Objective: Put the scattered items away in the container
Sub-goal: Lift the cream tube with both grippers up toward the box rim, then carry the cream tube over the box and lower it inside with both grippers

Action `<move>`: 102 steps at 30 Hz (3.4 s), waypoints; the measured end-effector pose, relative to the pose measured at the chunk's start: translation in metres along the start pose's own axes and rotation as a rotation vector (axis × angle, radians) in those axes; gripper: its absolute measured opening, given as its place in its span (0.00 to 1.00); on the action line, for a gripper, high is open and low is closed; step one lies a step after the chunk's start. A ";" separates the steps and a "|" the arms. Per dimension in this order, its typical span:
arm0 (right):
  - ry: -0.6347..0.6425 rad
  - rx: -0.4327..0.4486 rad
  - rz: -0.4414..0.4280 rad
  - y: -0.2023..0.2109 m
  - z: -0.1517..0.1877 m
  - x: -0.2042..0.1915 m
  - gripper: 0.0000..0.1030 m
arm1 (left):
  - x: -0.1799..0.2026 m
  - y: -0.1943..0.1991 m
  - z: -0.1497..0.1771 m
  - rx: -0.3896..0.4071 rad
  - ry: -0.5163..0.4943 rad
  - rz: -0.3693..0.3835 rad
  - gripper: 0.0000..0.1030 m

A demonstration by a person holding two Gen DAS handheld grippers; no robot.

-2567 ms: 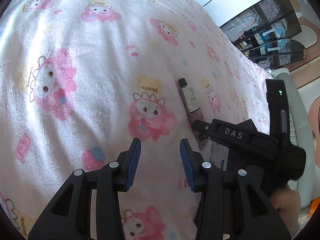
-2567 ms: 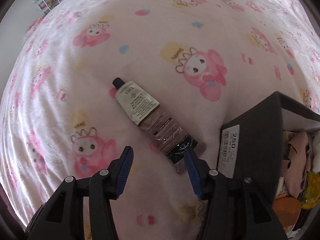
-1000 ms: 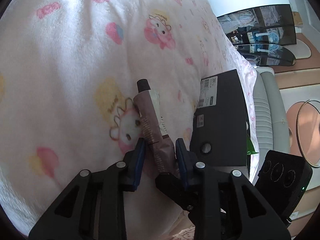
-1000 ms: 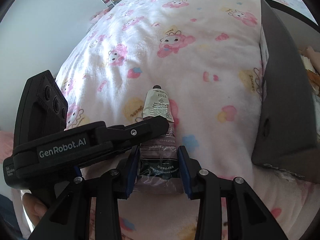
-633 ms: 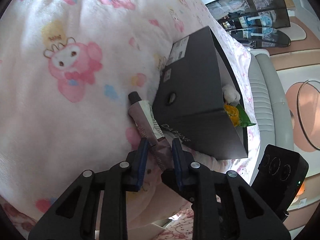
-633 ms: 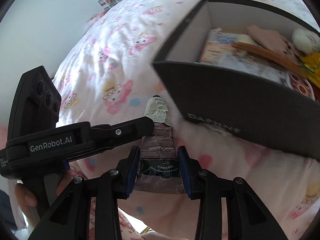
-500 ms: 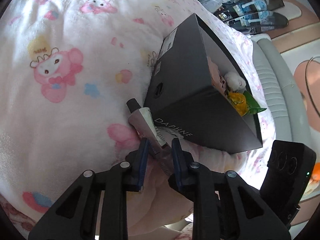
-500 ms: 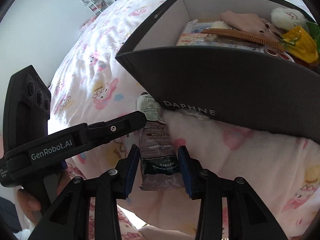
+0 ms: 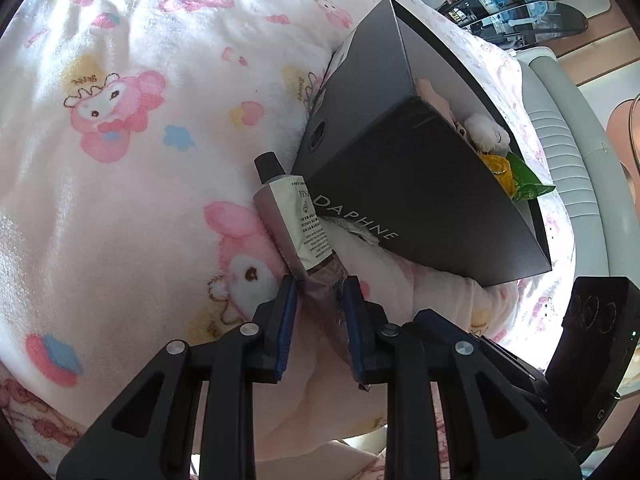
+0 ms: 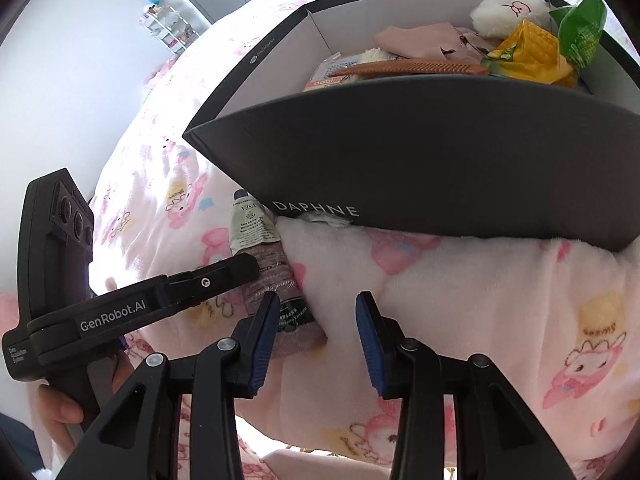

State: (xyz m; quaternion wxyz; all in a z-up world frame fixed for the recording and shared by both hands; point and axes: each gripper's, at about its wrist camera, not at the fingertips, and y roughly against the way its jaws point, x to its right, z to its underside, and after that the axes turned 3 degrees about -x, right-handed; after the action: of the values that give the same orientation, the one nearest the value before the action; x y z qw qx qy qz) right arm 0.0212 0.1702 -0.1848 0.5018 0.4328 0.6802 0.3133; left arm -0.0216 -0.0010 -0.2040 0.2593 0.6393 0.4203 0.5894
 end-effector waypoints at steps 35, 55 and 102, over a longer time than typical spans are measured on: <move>-0.139 -0.038 -0.150 0.009 -0.002 0.034 0.38 | -0.038 0.017 -0.040 0.061 0.076 -0.063 0.16; -0.147 0.000 -0.101 -0.009 -0.042 0.032 0.40 | -0.050 0.021 -0.012 -0.022 0.163 0.119 0.31; -0.160 0.263 -0.032 0.124 -0.115 0.096 0.42 | 0.124 0.020 -0.091 0.010 -0.141 0.228 0.37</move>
State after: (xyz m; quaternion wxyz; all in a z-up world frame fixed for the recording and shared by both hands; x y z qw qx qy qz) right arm -0.0660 0.3106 -0.0830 0.4983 0.5074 0.6800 0.1783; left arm -0.1112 0.0784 -0.1057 0.2164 0.7242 0.3283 0.5665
